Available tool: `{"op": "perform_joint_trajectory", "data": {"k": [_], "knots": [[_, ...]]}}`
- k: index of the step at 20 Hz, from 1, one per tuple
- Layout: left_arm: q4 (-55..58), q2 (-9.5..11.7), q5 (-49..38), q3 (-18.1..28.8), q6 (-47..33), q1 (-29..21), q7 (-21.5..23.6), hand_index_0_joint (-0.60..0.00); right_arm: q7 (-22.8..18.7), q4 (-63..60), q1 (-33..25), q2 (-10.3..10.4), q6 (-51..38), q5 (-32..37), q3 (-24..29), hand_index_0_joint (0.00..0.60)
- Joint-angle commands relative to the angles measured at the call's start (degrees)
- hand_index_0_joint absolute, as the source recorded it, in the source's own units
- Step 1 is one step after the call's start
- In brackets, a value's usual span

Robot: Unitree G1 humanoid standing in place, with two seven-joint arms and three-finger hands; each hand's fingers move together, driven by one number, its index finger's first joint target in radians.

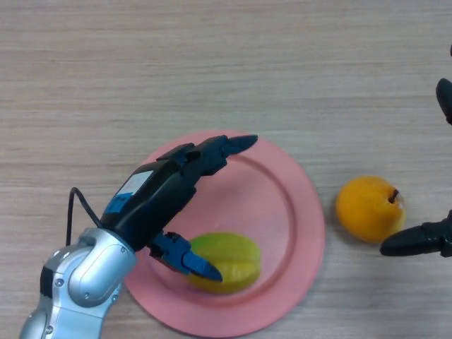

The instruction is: Pick up the yellow starfruit and place it on the plate

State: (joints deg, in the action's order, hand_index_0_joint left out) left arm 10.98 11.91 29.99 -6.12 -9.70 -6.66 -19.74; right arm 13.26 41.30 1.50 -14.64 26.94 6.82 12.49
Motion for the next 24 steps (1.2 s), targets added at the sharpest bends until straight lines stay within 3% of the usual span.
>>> {"op": "perform_joint_trajectory", "data": {"k": [1,5,9,11,12,16,20,24], "knots": [[3.74,1.35,-2.19,2.48,-4.80,-1.03,4.56,0.000,-0.65,4.07,-1.05,-1.34,-5.21,1.09,2.61,0.000],[5.68,2.31,-12.72,6.94,-3.21,-1.97,7.88,0.000,-1.14,3.51,-1.36,-1.18,-5.71,0.57,1.99,0.000],[10.59,4.36,-32.41,13.42,4.44,-1.92,6.54,0.000,-1.09,2.49,-1.46,-1.13,-6.78,-0.36,0.64,0.000],[16.49,5.59,-46.69,17.62,17.01,-2.03,6.88,0.000,-1.14,2.11,-1.80,-1.08,-6.84,-0.93,0.09,0.000],[17.97,7.23,-53.95,21.20,22.87,-2.80,9.47,0.000,-1.27,2.40,-2.25,-1.12,-5.50,-0.43,-0.16,0.000],[17.12,9.86,-54.15,24.22,20.29,-2.13,10.03,0.000,-1.74,1.81,-2.44,-0.91,-5.76,1.41,-0.91,0.000],[16.96,9.43,-53.09,25.91,17.04,1.06,7.47,0.000,-1.92,0.37,-3.03,-1.06,-6.94,2.03,-1.41,0.000],[15.97,9.81,-51.14,25.65,15.52,-0.33,9.32,0.000,-2.94,0.12,-4.18,-1.28,-6.55,2.31,-2.06,0.000]]}}
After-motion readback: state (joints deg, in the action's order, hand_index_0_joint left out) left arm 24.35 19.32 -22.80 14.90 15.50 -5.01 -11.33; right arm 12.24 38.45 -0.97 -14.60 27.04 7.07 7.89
